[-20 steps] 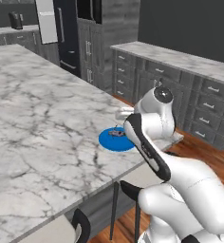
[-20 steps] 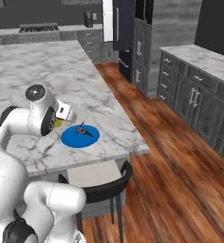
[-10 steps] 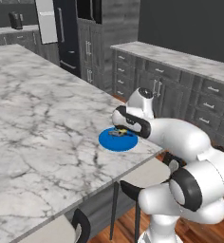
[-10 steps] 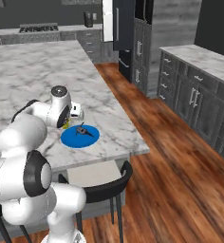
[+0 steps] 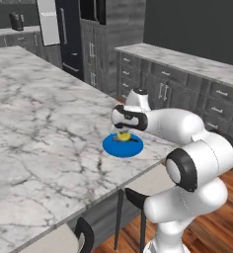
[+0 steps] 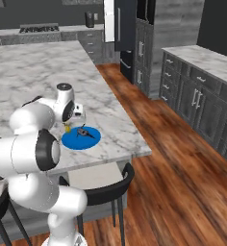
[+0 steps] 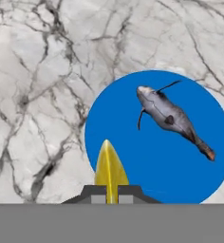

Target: Take the lemon wedge from the fridge and place it on the plate with fish on the dining counter.

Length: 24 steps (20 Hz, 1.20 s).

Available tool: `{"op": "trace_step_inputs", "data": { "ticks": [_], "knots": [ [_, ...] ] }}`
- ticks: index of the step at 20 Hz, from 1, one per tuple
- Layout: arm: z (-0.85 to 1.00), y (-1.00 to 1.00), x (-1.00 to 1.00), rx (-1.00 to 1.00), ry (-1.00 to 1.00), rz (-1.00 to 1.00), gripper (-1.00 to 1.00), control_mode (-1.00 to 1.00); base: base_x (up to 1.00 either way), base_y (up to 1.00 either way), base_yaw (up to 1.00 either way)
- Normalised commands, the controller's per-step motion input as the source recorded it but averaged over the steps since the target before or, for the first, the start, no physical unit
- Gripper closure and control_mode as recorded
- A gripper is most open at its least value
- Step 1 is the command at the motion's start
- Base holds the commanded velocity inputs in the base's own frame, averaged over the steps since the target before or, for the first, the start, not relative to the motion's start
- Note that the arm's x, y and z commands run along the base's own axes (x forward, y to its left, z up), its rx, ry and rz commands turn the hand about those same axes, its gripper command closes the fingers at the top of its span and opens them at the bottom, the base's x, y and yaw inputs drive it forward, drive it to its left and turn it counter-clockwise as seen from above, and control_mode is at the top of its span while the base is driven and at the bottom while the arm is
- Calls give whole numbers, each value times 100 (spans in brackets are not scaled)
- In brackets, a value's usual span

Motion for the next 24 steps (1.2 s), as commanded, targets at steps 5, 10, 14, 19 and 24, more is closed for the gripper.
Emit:
{"op": "trace_step_inputs", "data": {
  "ticks": [5, 10, 14, 19, 24],
  "knots": [
    [-50, -6, 4, -22, 0, 4, 100, -100, 0, 0, 0],
    [-7, 0, 8, -2, 2, 0, 100, -100, 0, 0, 0],
    [-24, 0, 44, -4, 0, 0, 100, -100, 0, 0, 0],
    [-25, 2, 58, -2, 0, 0, 100, -100, 0, 0, 0],
    [-19, 7, 16, 0, 0, 0, 100, -100, 0, 0, 0]
  ]
}}
